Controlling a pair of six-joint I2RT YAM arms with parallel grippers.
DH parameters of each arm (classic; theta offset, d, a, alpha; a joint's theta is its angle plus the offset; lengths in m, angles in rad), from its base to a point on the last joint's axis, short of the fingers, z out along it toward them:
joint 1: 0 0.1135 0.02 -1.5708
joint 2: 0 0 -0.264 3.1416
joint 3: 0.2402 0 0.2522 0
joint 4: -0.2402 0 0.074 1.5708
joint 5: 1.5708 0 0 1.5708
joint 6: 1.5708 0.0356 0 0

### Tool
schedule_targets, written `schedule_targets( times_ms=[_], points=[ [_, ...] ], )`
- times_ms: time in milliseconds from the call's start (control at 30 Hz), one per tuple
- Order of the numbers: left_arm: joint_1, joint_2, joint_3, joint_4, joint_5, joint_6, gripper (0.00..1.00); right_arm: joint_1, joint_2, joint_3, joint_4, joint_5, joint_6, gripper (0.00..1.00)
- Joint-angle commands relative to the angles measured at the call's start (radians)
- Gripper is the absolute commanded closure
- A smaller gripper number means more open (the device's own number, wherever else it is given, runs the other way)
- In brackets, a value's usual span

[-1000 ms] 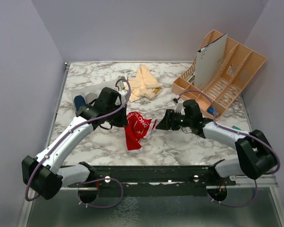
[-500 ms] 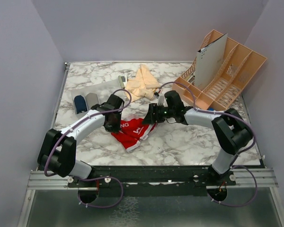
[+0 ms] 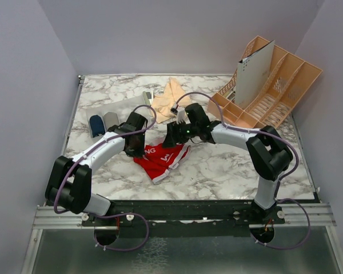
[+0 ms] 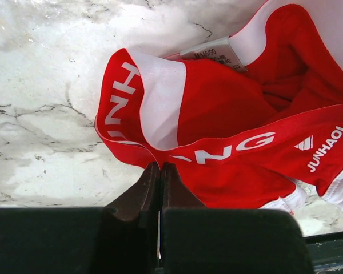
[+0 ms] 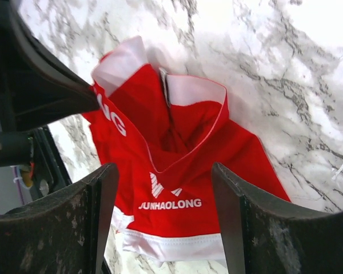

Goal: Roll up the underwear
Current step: Flatten out the underwear at the center of the board.

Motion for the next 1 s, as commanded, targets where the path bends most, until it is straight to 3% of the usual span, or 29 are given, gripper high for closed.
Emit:
schedule_targets(
  times_ms=[0, 67, 133, 167, 500, 667, 800, 967],
  points=[
    [0.008, -0.036, 0.004, 0.019, 0.024, 0.014, 1.00, 0.027, 0.051, 0.032, -0.096, 0.063, -0.047, 0.32],
    [0.009, -0.036, 0.005, 0.019, 0.030, 0.017, 1.00, 0.037, 0.065, 0.045, -0.106, 0.078, -0.056, 0.36],
    [0.011, -0.036, 0.005, 0.020, 0.035, 0.018, 1.00, 0.040, 0.074, 0.055, -0.109, 0.092, -0.058, 0.50],
    [0.011, -0.035, 0.004, 0.022, 0.038, 0.019, 1.00, 0.040, 0.080, 0.060, -0.109, 0.093, -0.060, 0.53],
    [0.011, -0.043, -0.002, 0.028, 0.064, 0.019, 1.00, 0.040, 0.053, 0.097, -0.121, 0.120, -0.080, 0.62],
    [0.011, -0.057, -0.001, 0.029, 0.072, 0.020, 1.00, 0.040, 0.049, 0.107, -0.145, 0.127, -0.096, 0.99],
    [0.011, -0.089, 0.016, 0.027, 0.103, 0.043, 1.00, 0.040, -0.050, 0.097, -0.191, 0.206, -0.114, 1.00],
    [0.011, -0.208, 0.124, -0.098, 0.123, 0.058, 1.00, 0.040, -0.340, 0.038, -0.324, 0.412, -0.118, 1.00]
  ],
)
